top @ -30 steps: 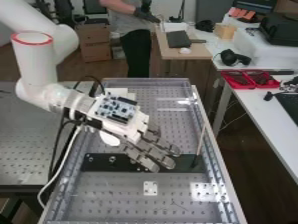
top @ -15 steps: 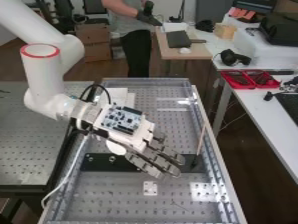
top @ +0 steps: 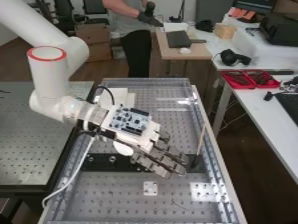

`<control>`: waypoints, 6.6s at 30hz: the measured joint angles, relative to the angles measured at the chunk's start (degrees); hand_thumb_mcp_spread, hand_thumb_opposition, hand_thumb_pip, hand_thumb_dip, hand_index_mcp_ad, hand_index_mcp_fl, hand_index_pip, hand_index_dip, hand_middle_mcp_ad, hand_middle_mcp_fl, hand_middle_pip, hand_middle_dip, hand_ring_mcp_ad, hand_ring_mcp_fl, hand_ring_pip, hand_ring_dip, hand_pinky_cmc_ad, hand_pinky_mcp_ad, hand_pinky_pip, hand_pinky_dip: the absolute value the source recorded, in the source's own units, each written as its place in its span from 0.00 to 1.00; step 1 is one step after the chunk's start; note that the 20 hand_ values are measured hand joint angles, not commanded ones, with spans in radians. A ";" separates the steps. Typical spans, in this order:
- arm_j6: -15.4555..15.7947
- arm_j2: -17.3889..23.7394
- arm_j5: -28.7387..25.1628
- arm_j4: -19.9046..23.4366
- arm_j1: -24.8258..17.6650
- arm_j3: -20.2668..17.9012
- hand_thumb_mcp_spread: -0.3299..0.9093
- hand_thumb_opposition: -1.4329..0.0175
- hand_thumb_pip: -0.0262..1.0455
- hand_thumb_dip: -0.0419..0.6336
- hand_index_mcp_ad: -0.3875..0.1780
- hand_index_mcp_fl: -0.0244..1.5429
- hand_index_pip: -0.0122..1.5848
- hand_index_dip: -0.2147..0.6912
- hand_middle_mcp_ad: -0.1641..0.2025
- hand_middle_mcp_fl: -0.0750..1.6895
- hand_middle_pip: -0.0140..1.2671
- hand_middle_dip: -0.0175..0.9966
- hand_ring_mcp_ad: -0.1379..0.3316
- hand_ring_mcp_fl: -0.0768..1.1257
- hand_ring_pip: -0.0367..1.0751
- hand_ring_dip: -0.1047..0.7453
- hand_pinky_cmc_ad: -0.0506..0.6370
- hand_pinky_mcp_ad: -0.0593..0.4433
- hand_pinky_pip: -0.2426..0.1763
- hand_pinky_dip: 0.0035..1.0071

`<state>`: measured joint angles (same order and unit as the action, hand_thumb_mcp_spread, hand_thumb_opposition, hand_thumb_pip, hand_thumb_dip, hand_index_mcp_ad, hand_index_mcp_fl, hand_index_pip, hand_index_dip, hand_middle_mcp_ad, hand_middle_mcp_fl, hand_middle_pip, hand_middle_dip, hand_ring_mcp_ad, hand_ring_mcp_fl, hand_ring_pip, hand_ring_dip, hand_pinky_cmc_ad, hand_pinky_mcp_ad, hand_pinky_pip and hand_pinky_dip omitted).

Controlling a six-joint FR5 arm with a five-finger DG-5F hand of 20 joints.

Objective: Grab the pcb board and place it in the clear container

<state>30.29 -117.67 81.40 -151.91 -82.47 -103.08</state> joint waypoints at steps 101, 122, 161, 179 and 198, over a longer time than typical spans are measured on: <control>14.84 -4.53 8.25 -2.57 3.55 4.43 0.65 0.34 0.65 0.55 0.48 0.30 0.95 0.36 0.64 0.19 0.11 0.19 0.63 0.08 0.14 0.15 0.48 0.45 0.52 0.21; 15.45 4.52 8.30 -6.43 2.46 4.72 0.72 0.35 0.57 0.55 0.48 0.34 0.92 0.35 0.64 0.20 0.11 0.19 0.64 0.10 0.14 0.16 0.50 0.45 0.55 0.19; 5.19 1.38 18.14 -3.90 -16.00 7.72 0.72 0.34 0.56 0.55 0.48 0.36 0.88 0.37 0.64 0.21 0.11 0.19 0.66 0.10 0.14 0.16 0.50 0.45 0.55 0.19; 2.99 -4.50 15.88 -8.89 -15.43 11.44 0.73 0.35 0.54 0.55 0.46 0.35 0.84 0.39 0.63 0.20 0.11 0.19 0.67 0.10 0.14 0.17 0.50 0.45 0.55 0.19; 3.82 -3.28 14.95 -9.70 -15.00 11.08 0.65 0.39 0.60 0.53 0.45 0.17 0.58 0.34 0.64 0.15 0.11 0.19 0.67 0.08 0.14 0.17 0.50 0.45 0.55 0.23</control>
<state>34.11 -120.95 96.36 -161.61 -97.47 -92.00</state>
